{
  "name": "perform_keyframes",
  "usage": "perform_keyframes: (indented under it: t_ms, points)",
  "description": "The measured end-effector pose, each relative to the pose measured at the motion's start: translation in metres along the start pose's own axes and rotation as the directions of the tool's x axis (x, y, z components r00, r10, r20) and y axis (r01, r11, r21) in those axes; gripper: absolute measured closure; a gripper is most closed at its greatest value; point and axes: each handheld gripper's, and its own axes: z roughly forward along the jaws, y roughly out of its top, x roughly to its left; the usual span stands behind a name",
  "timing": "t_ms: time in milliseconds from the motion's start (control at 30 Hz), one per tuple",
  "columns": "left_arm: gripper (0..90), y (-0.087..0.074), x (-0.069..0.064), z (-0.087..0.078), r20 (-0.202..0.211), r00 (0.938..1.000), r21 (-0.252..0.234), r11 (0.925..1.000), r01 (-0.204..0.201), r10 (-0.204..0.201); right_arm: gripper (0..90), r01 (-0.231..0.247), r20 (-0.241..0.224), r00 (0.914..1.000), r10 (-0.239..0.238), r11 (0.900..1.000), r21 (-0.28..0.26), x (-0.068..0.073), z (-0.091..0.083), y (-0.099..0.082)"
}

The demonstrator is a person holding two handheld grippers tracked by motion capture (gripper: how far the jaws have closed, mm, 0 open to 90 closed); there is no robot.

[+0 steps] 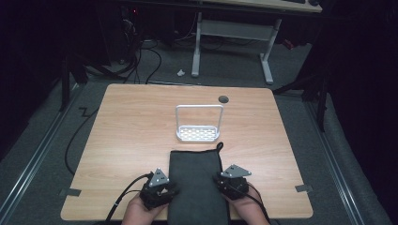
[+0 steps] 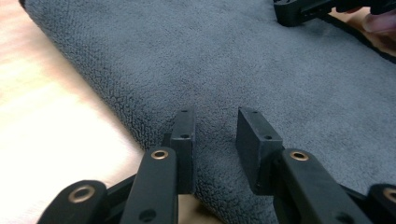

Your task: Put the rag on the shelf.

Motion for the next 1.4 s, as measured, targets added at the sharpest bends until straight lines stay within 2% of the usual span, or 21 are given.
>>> perform_keyframes:
  t_ms: [133,233,333,400,433,500,567,600,667,800,867,900,967,1000,1033,1100,1133,1200,1233,1267,1400]
  points:
    - [68.5,-0.004,-0.007,-0.003,0.009,0.9998,0.001,0.9998,-0.018,0.018,73.5,-0.014,-0.012,0.9998,0.013,0.9997,-0.019,0.003,-0.005,-0.008]
    - [67.7,-0.003,-0.002,-0.005,0.025,0.9997,0.005,1.0,0.004,-0.004,72.5,-0.021,-0.017,0.9996,0.021,0.9997,-0.011,0.005,-0.007,-0.007]
    - [63.5,0.002,0.009,-0.009,-0.006,0.9989,-0.036,0.9983,0.046,-0.047,72.3,-0.015,-0.004,0.9999,0.015,0.9998,-0.009,0.007,-0.006,-0.007]
    - [59.1,0.009,0.023,-0.011,-0.034,0.9931,-0.084,0.9905,0.109,-0.112,72.3,-0.011,0.0,0.9999,0.011,0.9999,-0.007,0.008,-0.006,-0.007]
    - [56.1,0.014,0.032,-0.009,-0.051,0.9874,-0.103,0.9842,0.144,-0.15,72.3,-0.008,0.0,1.0,0.008,0.9999,-0.007,0.008,-0.006,-0.006]
    - [48.7,0.022,0.046,-0.003,-0.069,0.9799,-0.116,0.9771,0.178,-0.187,72.1,-0.002,-0.006,1.0,0.002,1.0,-0.009,0.007,-0.006,-0.007]
    - [47.3,0.029,0.056,0.005,-0.076,0.9732,-0.118,0.9712,0.207,-0.217,72.1,-0.003,-0.006,1.0,0.003,0.9999,-0.01,0.007,-0.006,-0.007]
    - [45.7,0.034,0.063,0.011,-0.085,0.966,-0.123,0.9648,0.233,-0.244,72.1,-0.003,-0.008,1.0,0.003,1.0,-0.009,0.007,-0.006,-0.007]
    - [42.9,0.041,0.07,0.019,-0.074,0.9572,-0.13,0.9543,0.269,-0.28,72.1,-0.002,-0.009,1.0,0.002,1.0,-0.01,0.007,-0.006,-0.007]
    - [47.2,0.049,0.077,0.033,-0.096,0.9475,-0.091,0.9506,0.297,-0.305,72.1,-0.001,-0.011,0.9999,0.001,0.9999,-0.01,0.007,-0.006,-0.007]
    - [51.4,0.048,0.077,0.036,-0.102,0.9473,-0.087,0.9514,0.295,-0.303,72.1,0.0,-0.01,0.9999,0.0,1.0,-0.01,0.007,-0.006,-0.007]
    - [59.5,0.048,0.077,0.036,-0.102,0.9475,-0.085,0.9516,0.295,-0.303,72.1,0.0,-0.01,0.9999,0.0,0.9999,-0.01,0.007,-0.006,-0.007]
    - [63.3,0.047,0.075,0.036,-0.108,0.9539,-0.082,0.9587,0.272,-0.28,72.1,-0.001,-0.012,0.9999,0.001,1.0,-0.01,0.007,-0.006,-0.007]
    - [71.9,0.045,0.074,0.037,-0.112,0.9601,-0.084,0.9652,0.248,-0.256,72.0,-0.005,-0.014,0.9999,0.005,0.9999,-0.011,0.006,-0.006,-0.007]
    - [71.9,0.043,0.073,0.037,-0.112,0.9632,-0.094,0.9675,0.235,-0.245,72.0,-0.005,-0.014,0.9999,0.005,0.9999,-0.011,0.006,-0.006,-0.007]
    - [75.7,0.04,0.075,0.037,-0.086,0.9625,-0.104,0.9631,0.248,-0.257,69.8,-0.014,-0.02,0.9997,0.013,0.9997,-0.02,0.006,-0.006,-0.007]
    - [76.3,0.04,0.073,0.037,-0.085,0.9658,-0.106,0.966,0.236,-0.245,68.2,-0.02,-0.021,0.9996,0.019,0.9995,-0.026,0.006,-0.007,-0.006]
    - [76.4,0.04,0.071,0.037,-0.104,0.9682,-0.105,0.9704,0.217,-0.228,64.7,-0.02,-0.004,0.9998,0.02,0.9981,-0.057,0.004,-0.008,-0.003]
    - [76.6,0.04,0.071,0.037,-0.102,0.9678,-0.103,0.9701,0.219,-0.23,62.7,-0.027,0.006,0.9996,0.027,0.9973,-0.069,0.002,-0.007,0.001]
    - [76.6,0.04,0.071,0.037,-0.099,0.9673,-0.106,0.969,0.223,-0.234,60.0,-0.024,0.042,0.9987,0.027,0.9972,-0.07,-0.003,-0.002,0.008]
    - [76.3,0.04,0.073,0.037,-0.092,0.9671,-0.105,0.9681,0.227,-0.237,55.8,-0.055,0.077,0.9952,0.061,0.9958,-0.073,-0.015,0.008,0.023]
